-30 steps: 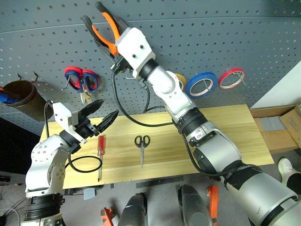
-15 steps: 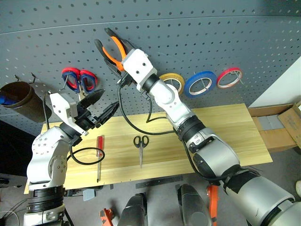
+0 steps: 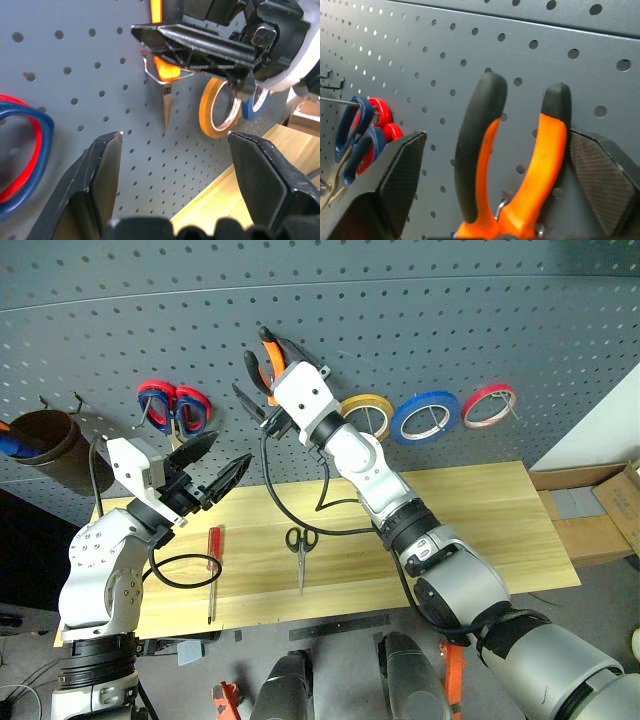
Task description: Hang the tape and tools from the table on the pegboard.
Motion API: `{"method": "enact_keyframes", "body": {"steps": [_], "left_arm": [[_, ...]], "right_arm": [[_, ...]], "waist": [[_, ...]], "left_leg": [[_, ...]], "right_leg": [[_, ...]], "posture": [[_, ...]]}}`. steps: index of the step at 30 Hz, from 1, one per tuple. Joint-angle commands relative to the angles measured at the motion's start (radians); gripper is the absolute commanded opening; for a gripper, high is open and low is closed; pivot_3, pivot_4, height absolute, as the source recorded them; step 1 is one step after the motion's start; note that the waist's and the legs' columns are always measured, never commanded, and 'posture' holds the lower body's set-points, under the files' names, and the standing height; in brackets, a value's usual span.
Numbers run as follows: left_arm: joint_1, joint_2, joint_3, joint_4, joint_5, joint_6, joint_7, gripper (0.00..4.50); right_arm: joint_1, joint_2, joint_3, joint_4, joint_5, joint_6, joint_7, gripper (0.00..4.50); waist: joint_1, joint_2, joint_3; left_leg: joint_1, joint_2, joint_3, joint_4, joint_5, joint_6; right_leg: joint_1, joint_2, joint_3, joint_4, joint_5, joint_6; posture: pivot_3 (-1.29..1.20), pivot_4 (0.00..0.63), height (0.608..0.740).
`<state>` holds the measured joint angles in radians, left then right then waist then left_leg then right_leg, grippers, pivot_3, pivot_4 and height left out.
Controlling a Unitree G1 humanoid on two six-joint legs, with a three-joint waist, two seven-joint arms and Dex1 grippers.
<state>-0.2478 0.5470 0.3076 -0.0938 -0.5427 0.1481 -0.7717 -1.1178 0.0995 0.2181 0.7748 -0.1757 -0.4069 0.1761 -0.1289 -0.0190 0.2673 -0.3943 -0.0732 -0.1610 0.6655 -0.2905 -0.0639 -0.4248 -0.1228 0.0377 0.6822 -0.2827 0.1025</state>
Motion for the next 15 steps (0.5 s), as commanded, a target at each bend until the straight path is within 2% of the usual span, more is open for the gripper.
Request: {"method": "enact_keyframes", "body": {"steps": [1,7,9,15], "left_arm": [[0.016,0.013,0.013,-0.023,-0.002,0.021,0.017,3.58],[0.067,0.024,-0.009,-0.039,0.035,0.078,0.054,3.58],[0.081,0.028,-0.028,-0.043,0.067,0.096,0.073,3.58],[0.130,0.017,-0.069,-0.093,0.051,0.181,0.082,3.58]], "right_arm": [[0.053,-0.033,-0.038,-0.217,0.020,0.096,0.001,4.48],[0.215,-0.076,-0.075,-0.726,0.088,0.371,0.039,4.48],[0.250,-0.090,-0.097,-0.846,0.128,0.456,0.051,4.48],[0.374,-0.173,-0.123,-1.138,0.302,0.706,0.168,4.48]], "waist": [[0.005,0.000,0.000],[0.017,0.000,0.000],[0.018,0.000,0.000],[0.017,0.000,0.000]], "left_leg": [[0.000,0.000,0.000,0.000,0.000,0.000],[-0.002,0.000,0.000,-0.001,0.000,0.000],[-0.003,0.000,0.000,-0.002,0.000,0.000],[-0.003,0.000,0.000,-0.002,0.000,0.000]], "right_leg": [[0.000,0.000,0.000,0.000,0.000,0.000],[-0.002,0.000,0.000,-0.002,0.000,0.000],[-0.003,0.000,0.000,-0.002,0.000,0.000],[-0.003,0.000,0.000,-0.002,0.000,0.000]], "posture": [[-0.02,0.253,0.740],[-0.03,0.259,0.740],[-0.04,0.260,0.740],[-0.06,0.269,0.740]]}}
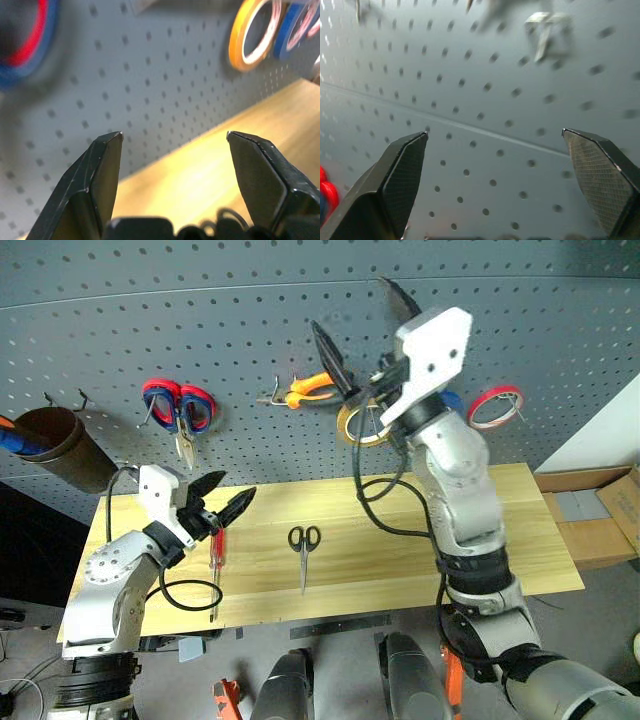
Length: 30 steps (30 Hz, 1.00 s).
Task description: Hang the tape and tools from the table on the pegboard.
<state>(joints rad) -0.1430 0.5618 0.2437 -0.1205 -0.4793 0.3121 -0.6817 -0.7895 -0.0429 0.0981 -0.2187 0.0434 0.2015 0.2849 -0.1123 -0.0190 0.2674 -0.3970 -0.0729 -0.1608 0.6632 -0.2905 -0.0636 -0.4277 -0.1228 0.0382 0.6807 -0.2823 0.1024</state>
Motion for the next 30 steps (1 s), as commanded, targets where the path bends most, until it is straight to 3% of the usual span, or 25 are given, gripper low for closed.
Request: {"method": "enact_keyframes", "body": {"steps": [1,4,10,12,14,22,27,30], "left_arm": [[0.031,0.001,-0.010,-0.076,-0.019,0.024,-0.014,3.92],[0.032,-0.008,-0.024,-0.089,-0.017,0.043,-0.002,4.44],[0.075,-0.004,-0.106,-0.131,0.064,0.125,0.065,4.44],[0.088,0.017,-0.187,-0.156,0.163,0.223,0.147,4.44],[0.094,0.019,-0.237,-0.185,0.172,0.305,0.160,4.44],[0.056,-0.169,-0.307,-0.189,0.232,0.522,0.391,4.44],[-0.028,-0.337,-0.360,-0.077,0.339,0.584,0.581,4.44],[-0.064,-0.359,-0.421,-0.019,0.398,0.570,0.603,4.44]], "right_arm": [[0.070,-0.048,-0.002,-0.176,0.099,0.125,0.072,4.50],[0.123,-0.082,-0.003,-0.230,0.126,0.171,0.085,4.50],[0.205,-0.147,-0.012,-0.351,0.329,0.364,0.184,4.50],[0.241,-0.196,-0.011,-0.396,0.413,0.454,0.229,4.50],[0.265,-0.235,-0.007,-0.425,0.457,0.502,0.249,4.50],[0.390,-0.356,0.038,-0.488,0.551,0.616,0.294,4.50],[0.433,-0.408,0.079,-0.497,0.546,0.607,0.318,4.50],[0.436,-0.416,0.084,-0.494,0.544,0.603,0.317,4.50]], "waist": [[0.001,0.000,0.000],[0.003,0.000,0.000],[0.004,0.000,0.000],[0.006,0.000,0.000],[0.009,0.000,0.000],[0.029,-0.001,0.000],[0.035,-0.002,0.001],[0.032,-0.003,0.002]], "left_leg": [[0.000,0.000,0.000,0.000,0.000,0.000],[0.000,0.000,0.000,0.000,0.000,0.000],[0.000,0.000,0.001,0.000,0.000,0.001],[0.000,0.000,0.001,0.000,0.000,0.001],[0.000,0.000,0.001,0.000,-0.001,0.002],[0.001,0.000,0.001,0.001,-0.003,0.006],[0.000,-0.001,0.003,0.003,-0.003,0.006],[0.001,-0.001,0.004,0.003,-0.003,0.006]], "right_leg": [[0.000,0.000,0.000,0.000,0.000,0.000],[0.000,0.000,0.000,0.000,0.000,0.000],[0.000,0.000,0.001,0.000,0.000,0.000],[0.000,0.000,0.001,-0.001,0.000,0.000],[0.001,0.000,0.001,-0.001,0.000,0.000],[0.003,0.000,0.000,-0.001,0.000,0.000],[0.004,0.000,-0.001,-0.001,0.000,0.000],[0.004,0.000,-0.001,-0.001,0.000,0.000]], "posture": [[-0.06,0.270,0.740],[-0.06,0.272,0.740],[-0.07,0.278,0.740],[-0.07,0.280,0.740],[-0.07,0.282,0.740],[-0.07,0.288,0.740],[-0.08,0.290,0.740],[-0.09,0.292,0.740]]}}
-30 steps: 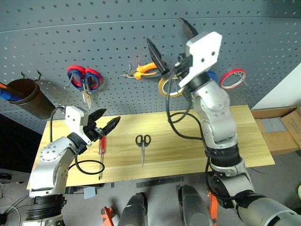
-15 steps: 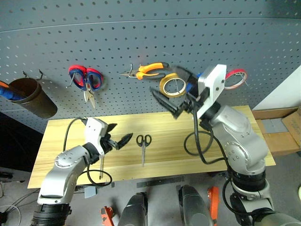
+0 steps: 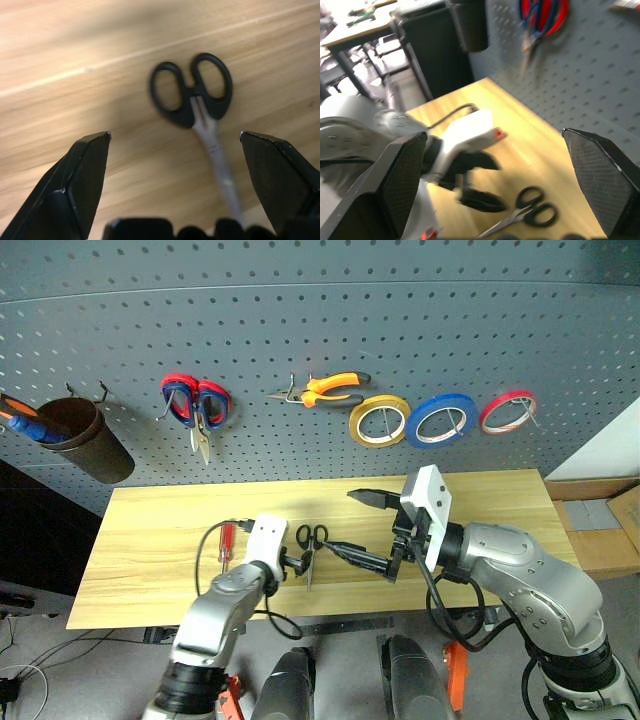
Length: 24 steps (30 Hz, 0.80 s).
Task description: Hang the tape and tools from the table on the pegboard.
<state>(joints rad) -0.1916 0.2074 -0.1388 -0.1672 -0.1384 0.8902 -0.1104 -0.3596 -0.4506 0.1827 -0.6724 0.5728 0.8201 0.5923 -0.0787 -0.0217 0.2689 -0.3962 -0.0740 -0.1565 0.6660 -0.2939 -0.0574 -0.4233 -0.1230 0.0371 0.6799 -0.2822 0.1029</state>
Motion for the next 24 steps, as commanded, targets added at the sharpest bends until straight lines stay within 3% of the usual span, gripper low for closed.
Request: {"method": "enact_keyframes", "body": {"steps": [1,9,16,24], "left_arm": [[-0.029,-0.025,-0.051,0.049,0.063,-0.016,0.038,4.44],[-0.054,-0.171,0.004,0.124,0.060,0.043,0.104,4.44],[-0.073,-0.206,0.001,0.166,0.106,0.077,0.149,4.44],[-0.076,-0.228,0.130,0.179,0.082,0.123,0.173,4.44]], "right_arm": [[0.007,-0.012,0.002,-0.041,0.014,-0.015,0.010,4.50],[0.004,-0.039,-0.001,-0.048,0.020,-0.010,0.023,4.50],[0.000,-0.039,-0.001,-0.052,0.026,-0.007,0.018,4.50],[-0.016,-0.059,0.007,-0.052,0.004,-0.028,0.031,4.50]], "waist": [[-0.003,0.000,0.000],[0.002,-0.001,0.001],[0.000,-0.001,0.001],[-0.004,-0.001,0.001]], "left_leg": [[0.000,0.000,0.000,0.000,0.000,0.000],[-0.001,0.000,0.001,0.000,0.000,0.000],[0.000,0.000,0.002,0.001,0.000,0.001],[0.002,0.000,0.003,0.000,0.000,0.001]], "right_leg": [[0.000,0.000,0.000,0.000,0.000,0.000],[0.000,-0.001,0.000,-0.002,0.000,0.001],[0.001,0.000,0.000,-0.001,0.000,0.001],[0.002,0.000,0.001,-0.001,0.000,0.001]], "posture": [[-0.09,0.292,0.740],[-0.11,0.295,0.740],[-0.12,0.297,0.740],[-0.12,0.295,0.740]]}}
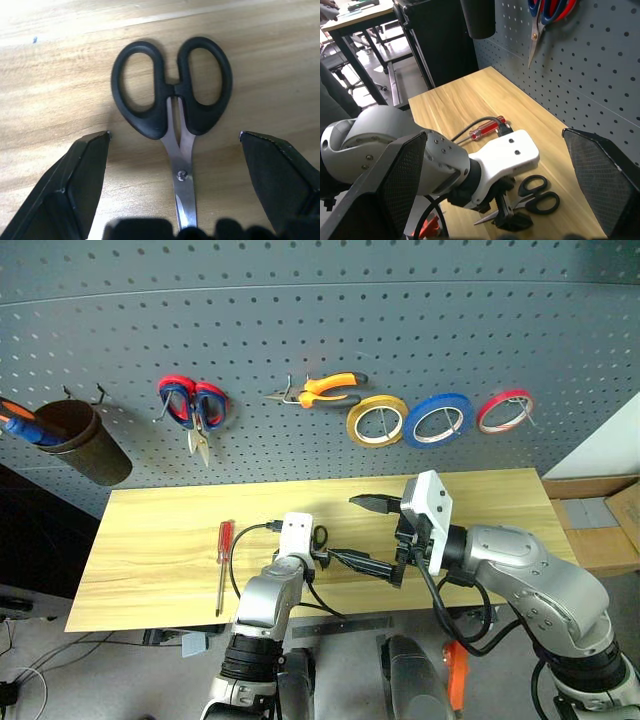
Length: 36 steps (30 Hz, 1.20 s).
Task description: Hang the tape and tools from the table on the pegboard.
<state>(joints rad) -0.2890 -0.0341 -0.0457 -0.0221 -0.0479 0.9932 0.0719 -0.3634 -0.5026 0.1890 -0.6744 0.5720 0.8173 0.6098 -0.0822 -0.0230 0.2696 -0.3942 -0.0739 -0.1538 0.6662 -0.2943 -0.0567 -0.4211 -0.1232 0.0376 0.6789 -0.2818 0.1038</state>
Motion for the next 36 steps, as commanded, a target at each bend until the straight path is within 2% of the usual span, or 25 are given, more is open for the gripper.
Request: {"method": "enact_keyframes", "body": {"steps": [1,3,7,10,17,28,36], "left_arm": [[0.019,0.019,0.041,0.039,-0.010,0.017,-0.015,4.44],[0.015,0.027,0.045,0.047,-0.009,0.013,-0.023,4.44],[0.022,0.037,0.052,0.050,-0.014,0.011,-0.039,3.57],[0.036,0.045,0.050,0.044,-0.016,0.003,-0.057,2.46],[0.046,0.081,0.047,0.050,-0.013,-0.027,-0.092,0.23],[0.082,0.194,0.015,-0.004,0.006,-0.222,-0.191,0.21],[0.093,0.254,0.027,-0.054,0.013,-0.291,-0.210,0.21]], "right_arm": [[-0.016,-0.009,0.004,-0.051,0.002,-0.029,0.015,4.50],[-0.024,-0.013,0.011,-0.053,-0.005,-0.036,0.017,4.50],[-0.043,-0.018,0.020,-0.053,-0.016,-0.051,0.018,4.50],[-0.048,-0.016,0.023,-0.051,-0.017,-0.057,0.013,4.50],[-0.045,-0.022,0.035,-0.048,-0.027,-0.060,0.016,4.50],[-0.075,-0.117,0.055,0.004,-0.120,0.029,-0.014,4.50],[-0.067,-0.211,0.071,-0.038,-0.086,0.085,0.090,4.50]], "waist": [[0.000,0.000,0.000],[0.000,0.000,0.000],[0.000,0.000,0.000],[0.001,0.000,0.000],[0.002,0.000,0.000],[0.001,0.000,0.000],[0.002,-0.001,0.000]], "left_leg": [[0.000,0.000,0.000,0.000,0.000,0.000],[0.001,0.000,0.000,0.000,0.000,0.000],[0.001,0.000,0.000,0.000,0.000,0.000],[0.002,0.000,0.000,0.000,0.000,0.000],[0.001,0.000,0.000,0.000,0.000,0.000],[0.001,0.000,0.000,-0.001,0.000,0.000],[-0.003,0.000,-0.001,-0.001,0.000,-0.001]], "right_leg": [[0.000,0.000,0.000,0.000,0.000,0.000],[0.001,0.000,0.000,0.000,0.000,0.000],[0.001,0.000,0.000,0.000,0.000,0.000],[0.001,0.000,0.000,0.000,0.000,0.000],[0.001,0.000,0.000,0.000,0.000,0.000],[0.000,0.000,0.000,-0.001,0.000,0.000],[-0.001,0.000,-0.001,-0.005,0.000,0.000]], "posture": [[-0.12,0.294,0.740],[-0.12,0.294,0.740],[-0.12,0.294,0.740],[-0.13,0.290,0.740],[-0.13,0.287,0.740],[-0.13,0.287,0.740],[-0.13,0.283,0.740]]}}
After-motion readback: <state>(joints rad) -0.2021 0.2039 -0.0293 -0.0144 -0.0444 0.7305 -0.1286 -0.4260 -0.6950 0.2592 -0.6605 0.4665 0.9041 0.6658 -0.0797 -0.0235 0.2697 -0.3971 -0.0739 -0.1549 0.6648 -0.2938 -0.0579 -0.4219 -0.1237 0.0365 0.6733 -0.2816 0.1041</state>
